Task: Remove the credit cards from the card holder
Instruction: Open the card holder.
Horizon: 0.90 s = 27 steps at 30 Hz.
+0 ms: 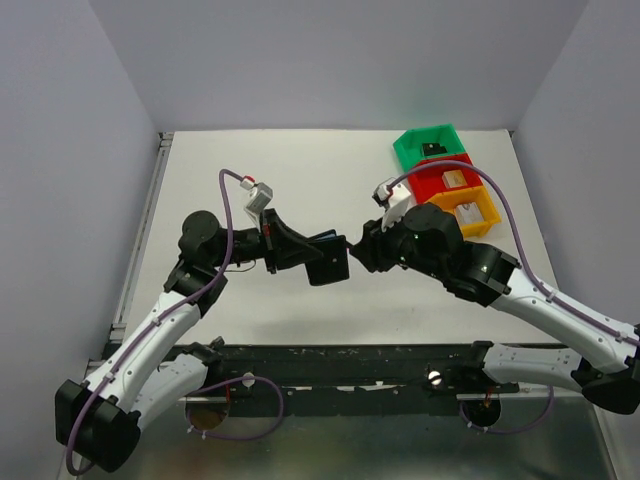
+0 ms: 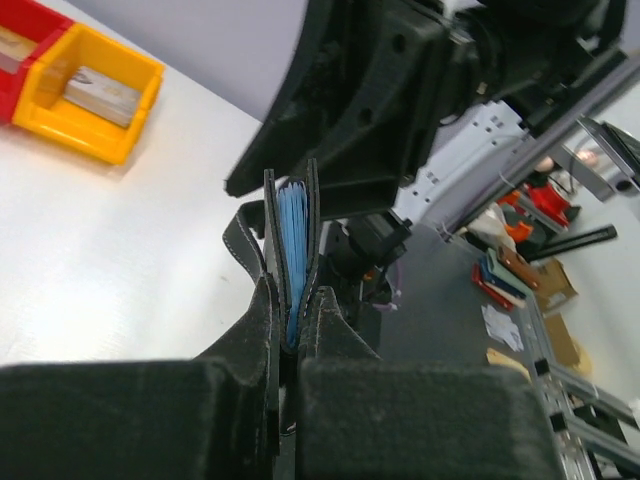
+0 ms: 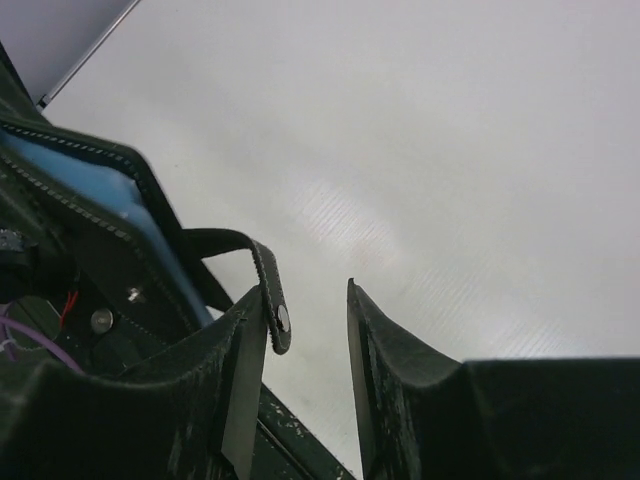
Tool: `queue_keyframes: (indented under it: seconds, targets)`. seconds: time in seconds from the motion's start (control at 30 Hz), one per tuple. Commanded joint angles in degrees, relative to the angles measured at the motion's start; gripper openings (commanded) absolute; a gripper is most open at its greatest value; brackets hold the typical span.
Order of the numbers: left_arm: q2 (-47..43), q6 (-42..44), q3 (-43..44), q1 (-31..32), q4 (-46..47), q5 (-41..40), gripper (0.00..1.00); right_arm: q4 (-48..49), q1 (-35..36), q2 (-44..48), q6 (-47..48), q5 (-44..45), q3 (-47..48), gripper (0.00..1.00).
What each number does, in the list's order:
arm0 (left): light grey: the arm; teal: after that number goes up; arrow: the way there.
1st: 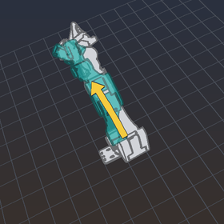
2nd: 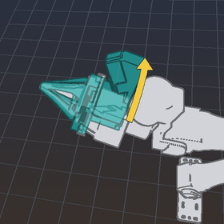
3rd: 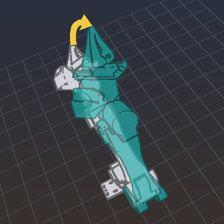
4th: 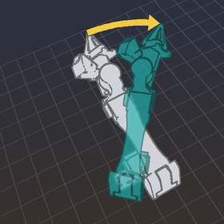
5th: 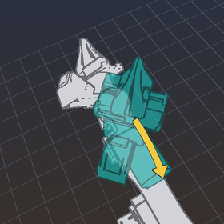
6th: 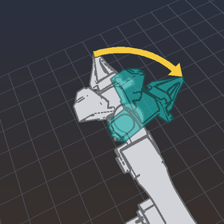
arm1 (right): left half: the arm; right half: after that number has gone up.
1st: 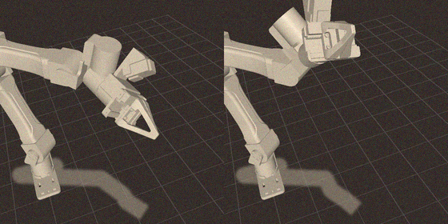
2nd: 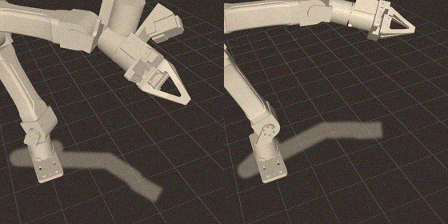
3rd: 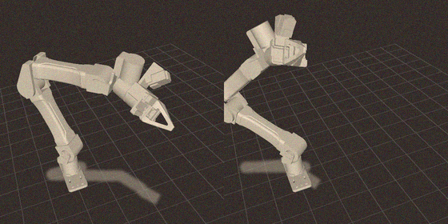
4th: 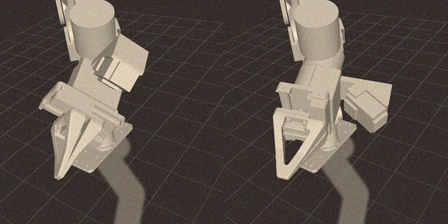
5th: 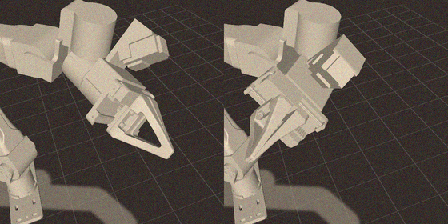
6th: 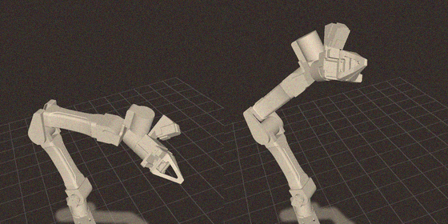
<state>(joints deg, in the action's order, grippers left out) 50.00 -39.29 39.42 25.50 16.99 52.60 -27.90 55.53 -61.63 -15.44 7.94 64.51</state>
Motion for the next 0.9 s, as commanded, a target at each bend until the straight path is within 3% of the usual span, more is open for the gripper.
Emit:
queue_keyframes:
  seconds: [0.0,0.3,0.73,0.87]
  targets:
    - [0.89,-3.24,-0.48,-0.45,10.67,10.85,0.00,1.27,-1.65,1.42,-0.38,-3.02,-1.14,0.45]
    - [4.23,-15.28,-3.82,-0.45,31.85,16.74,0.00,6.80,-2.70,4.49,-1.96,-13.56,-2.72,0.52]
    - [15.47,-43.66,-4.09,-2.03,72.28,20.35,0.00,4.26,-6.75,10.29,-1.61,-15.41,-3.52,0.56]
    - [17.15,-46.06,-3.03,-2.12,74.33,20.61,0.00,5.48,-6.75,12.23,-2.05,-19.27,-2.81,0.61]
